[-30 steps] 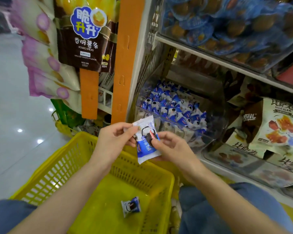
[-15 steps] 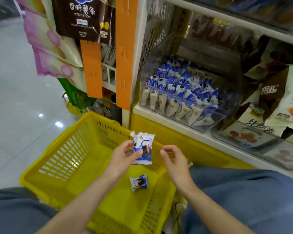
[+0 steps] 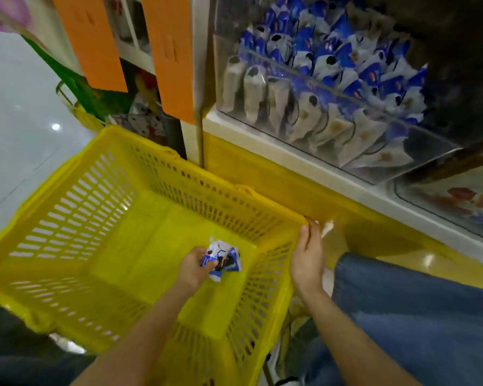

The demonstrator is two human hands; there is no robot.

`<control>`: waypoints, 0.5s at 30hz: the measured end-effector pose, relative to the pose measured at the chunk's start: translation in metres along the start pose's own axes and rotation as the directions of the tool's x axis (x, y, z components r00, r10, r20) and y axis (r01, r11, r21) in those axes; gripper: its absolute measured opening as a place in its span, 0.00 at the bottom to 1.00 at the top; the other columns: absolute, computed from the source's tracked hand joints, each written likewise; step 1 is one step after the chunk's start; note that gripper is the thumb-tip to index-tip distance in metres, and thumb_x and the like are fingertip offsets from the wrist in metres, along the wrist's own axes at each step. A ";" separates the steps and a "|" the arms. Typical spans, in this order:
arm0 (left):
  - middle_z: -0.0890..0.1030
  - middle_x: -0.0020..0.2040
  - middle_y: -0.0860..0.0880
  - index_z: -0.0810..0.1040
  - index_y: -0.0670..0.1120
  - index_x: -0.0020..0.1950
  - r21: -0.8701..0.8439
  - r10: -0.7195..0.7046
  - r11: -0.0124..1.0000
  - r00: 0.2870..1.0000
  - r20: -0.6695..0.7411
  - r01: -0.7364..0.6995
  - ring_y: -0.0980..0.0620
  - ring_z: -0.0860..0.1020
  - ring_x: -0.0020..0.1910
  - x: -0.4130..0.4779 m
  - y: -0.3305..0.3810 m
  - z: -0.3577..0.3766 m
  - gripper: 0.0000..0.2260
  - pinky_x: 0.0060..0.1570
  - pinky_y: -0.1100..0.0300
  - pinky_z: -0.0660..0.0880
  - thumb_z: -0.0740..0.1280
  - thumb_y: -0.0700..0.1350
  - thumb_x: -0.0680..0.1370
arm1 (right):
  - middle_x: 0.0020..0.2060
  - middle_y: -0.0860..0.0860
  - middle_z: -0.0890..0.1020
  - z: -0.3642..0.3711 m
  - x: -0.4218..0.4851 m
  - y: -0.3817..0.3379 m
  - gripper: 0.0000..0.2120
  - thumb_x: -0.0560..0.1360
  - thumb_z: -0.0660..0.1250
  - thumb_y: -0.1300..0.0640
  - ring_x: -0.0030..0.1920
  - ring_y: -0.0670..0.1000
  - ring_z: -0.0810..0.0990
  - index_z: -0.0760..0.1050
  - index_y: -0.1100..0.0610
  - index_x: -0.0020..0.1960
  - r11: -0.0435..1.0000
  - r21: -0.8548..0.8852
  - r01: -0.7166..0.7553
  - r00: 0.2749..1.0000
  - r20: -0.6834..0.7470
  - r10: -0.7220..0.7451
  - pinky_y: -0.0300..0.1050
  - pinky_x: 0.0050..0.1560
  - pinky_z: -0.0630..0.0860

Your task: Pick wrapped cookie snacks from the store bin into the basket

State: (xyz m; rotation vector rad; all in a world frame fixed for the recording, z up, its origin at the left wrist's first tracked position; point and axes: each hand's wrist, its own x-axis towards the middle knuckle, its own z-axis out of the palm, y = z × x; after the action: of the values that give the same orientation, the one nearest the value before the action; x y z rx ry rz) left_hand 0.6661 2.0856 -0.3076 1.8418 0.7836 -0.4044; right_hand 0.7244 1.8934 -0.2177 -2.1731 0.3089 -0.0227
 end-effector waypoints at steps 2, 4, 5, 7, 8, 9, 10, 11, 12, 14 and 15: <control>0.79 0.50 0.31 0.72 0.30 0.55 0.029 -0.021 0.999 1.000 0.000 0.021 0.39 0.79 0.47 0.014 -0.008 0.004 0.13 0.44 0.50 0.73 0.69 0.31 0.72 | 0.51 0.46 0.71 0.002 0.000 0.003 0.16 0.82 0.52 0.56 0.48 0.31 0.65 0.70 0.61 0.65 1.000 0.010 0.021 0.999 -0.037 -0.021 0.15 0.45 0.59; 0.79 0.52 0.32 0.71 0.31 0.57 0.082 -0.033 0.996 0.999 0.000 0.033 0.38 0.79 0.51 0.025 -0.016 0.006 0.14 0.47 0.50 0.73 0.68 0.32 0.73 | 0.51 0.45 0.72 0.001 0.001 0.003 0.15 0.81 0.52 0.56 0.48 0.30 0.66 0.70 0.59 0.64 1.000 0.017 0.021 0.999 -0.037 -0.020 0.15 0.45 0.59; 0.79 0.54 0.33 0.71 0.31 0.59 0.107 -0.036 0.994 0.999 -0.002 0.036 0.38 0.78 0.53 0.029 -0.020 0.008 0.15 0.48 0.52 0.72 0.67 0.33 0.74 | 0.51 0.45 0.73 0.001 0.001 0.003 0.15 0.81 0.52 0.55 0.48 0.33 0.68 0.70 0.57 0.64 1.000 0.014 0.020 0.999 -0.034 -0.019 0.20 0.49 0.63; 0.77 0.58 0.35 0.70 0.33 0.63 0.170 -0.033 0.985 0.999 0.004 0.032 0.39 0.77 0.57 0.036 -0.024 0.008 0.16 0.51 0.53 0.72 0.66 0.34 0.76 | 0.52 0.46 0.77 0.001 0.000 0.003 0.16 0.81 0.51 0.52 0.50 0.42 0.74 0.70 0.54 0.64 1.000 0.018 0.002 0.999 -0.032 -0.002 0.35 0.51 0.70; 0.76 0.59 0.35 0.70 0.33 0.64 0.211 -0.030 0.977 0.999 0.013 0.027 0.39 0.76 0.58 0.039 -0.025 0.008 0.16 0.53 0.53 0.71 0.65 0.35 0.76 | 0.51 0.47 0.78 0.001 -0.001 0.002 0.16 0.81 0.51 0.52 0.48 0.45 0.76 0.70 0.54 0.63 1.000 0.026 -0.009 1.000 -0.028 0.010 0.40 0.49 0.71; 0.75 0.60 0.35 0.70 0.34 0.64 0.252 -0.019 0.968 1.000 0.024 0.013 0.39 0.75 0.59 0.042 -0.027 0.008 0.16 0.55 0.51 0.70 0.64 0.35 0.77 | 0.50 0.48 0.79 0.001 -0.001 0.002 0.15 0.80 0.51 0.51 0.46 0.45 0.77 0.70 0.53 0.63 0.999 0.032 -0.007 1.000 -0.030 0.008 0.41 0.48 0.73; 0.75 0.61 0.35 0.69 0.34 0.65 0.287 -0.021 0.958 0.999 0.035 0.010 0.38 0.74 0.59 0.044 -0.026 0.006 0.16 0.56 0.50 0.70 0.63 0.36 0.77 | 0.48 0.47 0.79 0.001 -0.002 0.001 0.15 0.80 0.51 0.51 0.45 0.44 0.77 0.71 0.53 0.62 0.999 0.036 -0.010 1.000 -0.027 0.011 0.40 0.46 0.73; 0.74 0.61 0.35 0.69 0.35 0.65 0.321 -0.022 0.947 0.999 0.041 0.008 0.38 0.74 0.59 0.045 -0.026 0.006 0.16 0.57 0.48 0.70 0.62 0.36 0.78 | 0.46 0.44 0.79 0.001 -0.002 0.001 0.14 0.80 0.51 0.51 0.44 0.40 0.77 0.71 0.51 0.60 0.999 0.039 -0.004 1.000 -0.027 0.005 0.37 0.45 0.73; 0.74 0.62 0.35 0.69 0.35 0.65 0.349 -0.031 0.937 0.998 0.055 0.009 0.38 0.74 0.59 0.045 -0.024 0.004 0.16 0.57 0.47 0.71 0.62 0.37 0.78 | 0.45 0.40 0.77 0.001 -0.002 0.001 0.12 0.80 0.51 0.50 0.44 0.36 0.76 0.70 0.48 0.59 0.999 0.031 -0.008 1.000 -0.026 0.009 0.31 0.43 0.71; 0.73 0.62 0.35 0.69 0.36 0.65 0.386 -0.017 0.922 0.997 0.072 -0.012 0.37 0.73 0.58 0.041 -0.019 0.001 0.15 0.56 0.46 0.71 0.60 0.38 0.79 | 0.44 0.33 0.73 0.001 -0.002 0.000 0.09 0.80 0.51 0.50 0.44 0.28 0.73 0.67 0.44 0.58 1.000 0.017 -0.004 1.000 -0.031 0.005 0.23 0.41 0.68; 0.72 0.62 0.35 0.68 0.36 0.65 0.389 0.004 0.921 0.997 0.074 -0.032 0.37 0.73 0.59 0.038 -0.014 0.000 0.15 0.56 0.47 0.71 0.60 0.38 0.79 | 0.44 0.32 0.72 0.001 -0.002 0.000 0.09 0.80 0.52 0.51 0.45 0.26 0.72 0.67 0.44 0.58 1.000 0.017 0.003 0.999 -0.032 -0.002 0.21 0.41 0.67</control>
State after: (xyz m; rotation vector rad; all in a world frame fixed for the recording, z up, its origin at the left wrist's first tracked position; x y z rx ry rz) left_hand 0.6844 2.1017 -0.3406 2.1889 0.6689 -0.6488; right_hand 0.7226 1.8944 -0.2182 -2.1578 0.3231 -0.0611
